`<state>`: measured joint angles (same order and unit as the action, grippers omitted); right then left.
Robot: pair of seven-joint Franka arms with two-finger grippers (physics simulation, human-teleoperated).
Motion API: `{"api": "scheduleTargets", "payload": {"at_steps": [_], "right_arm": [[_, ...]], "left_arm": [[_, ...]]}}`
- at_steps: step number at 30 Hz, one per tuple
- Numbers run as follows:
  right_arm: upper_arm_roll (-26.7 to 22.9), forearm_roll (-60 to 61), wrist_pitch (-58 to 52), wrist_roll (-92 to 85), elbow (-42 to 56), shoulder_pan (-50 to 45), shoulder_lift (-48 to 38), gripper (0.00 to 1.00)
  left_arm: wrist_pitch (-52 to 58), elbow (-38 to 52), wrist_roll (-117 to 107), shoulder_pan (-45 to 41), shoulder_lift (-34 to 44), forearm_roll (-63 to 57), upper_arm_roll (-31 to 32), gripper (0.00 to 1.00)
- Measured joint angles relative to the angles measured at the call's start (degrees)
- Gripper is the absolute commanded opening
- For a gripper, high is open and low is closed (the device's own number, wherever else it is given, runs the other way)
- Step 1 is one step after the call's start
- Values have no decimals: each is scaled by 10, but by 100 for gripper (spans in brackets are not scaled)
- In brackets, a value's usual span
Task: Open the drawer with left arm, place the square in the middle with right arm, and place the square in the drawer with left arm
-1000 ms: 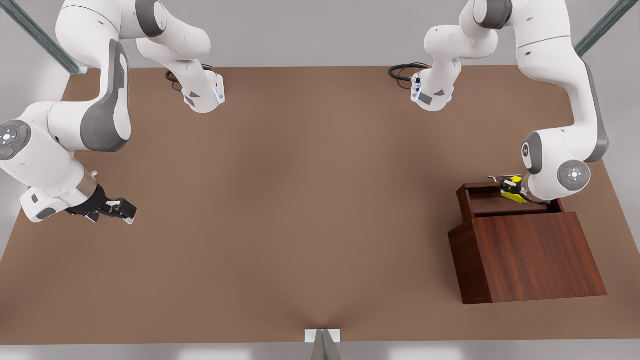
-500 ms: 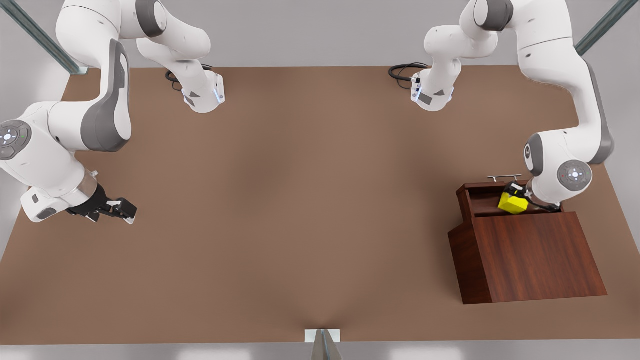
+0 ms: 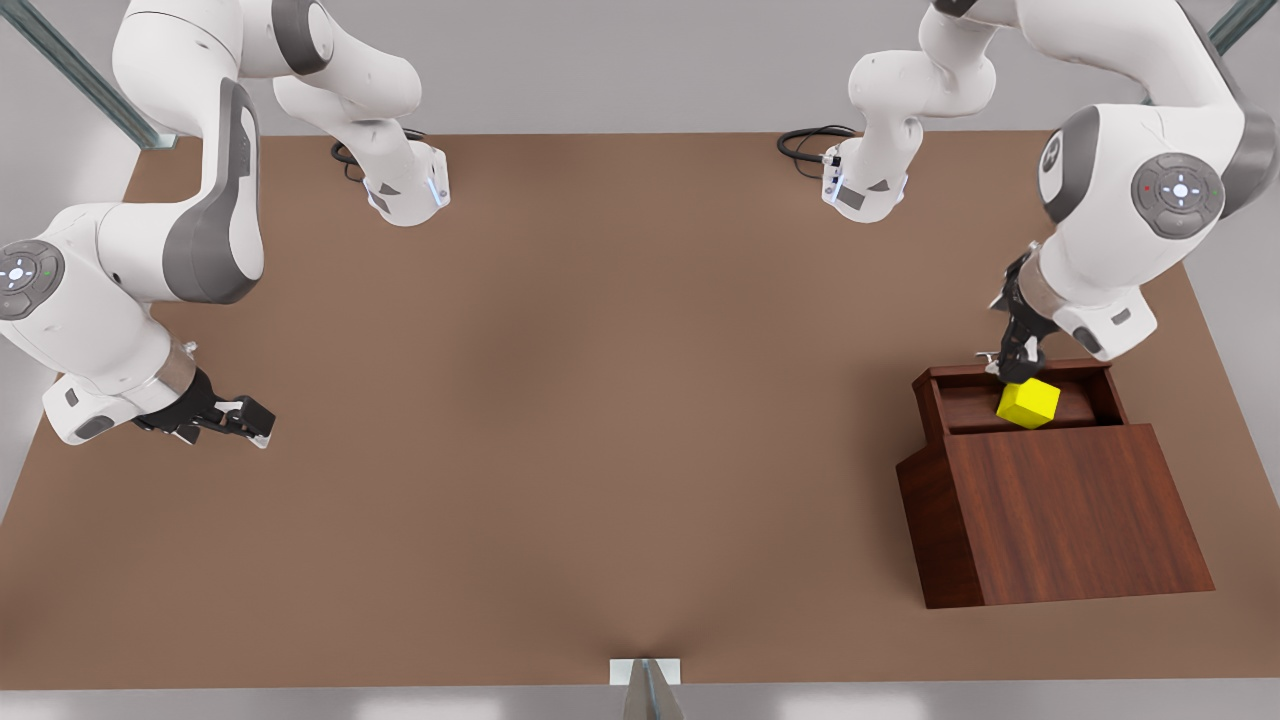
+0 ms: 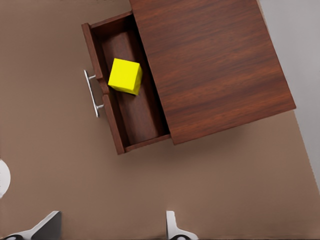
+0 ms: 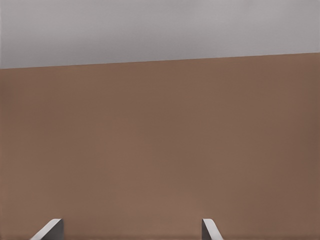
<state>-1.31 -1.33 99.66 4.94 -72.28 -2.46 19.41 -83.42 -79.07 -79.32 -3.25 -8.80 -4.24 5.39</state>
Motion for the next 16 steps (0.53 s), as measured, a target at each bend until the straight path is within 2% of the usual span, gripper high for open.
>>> {"api": "scheduleTargets", "payload": {"at_steps": [7,16], "right_arm": [[0,0,0,0,0,0,0,100],[0,0,0,0,0,0,0,100]], "left_arm": [[7,8,268,0,-13,26,6,100],[22,11,488,0,-10,16,8,100]]}}
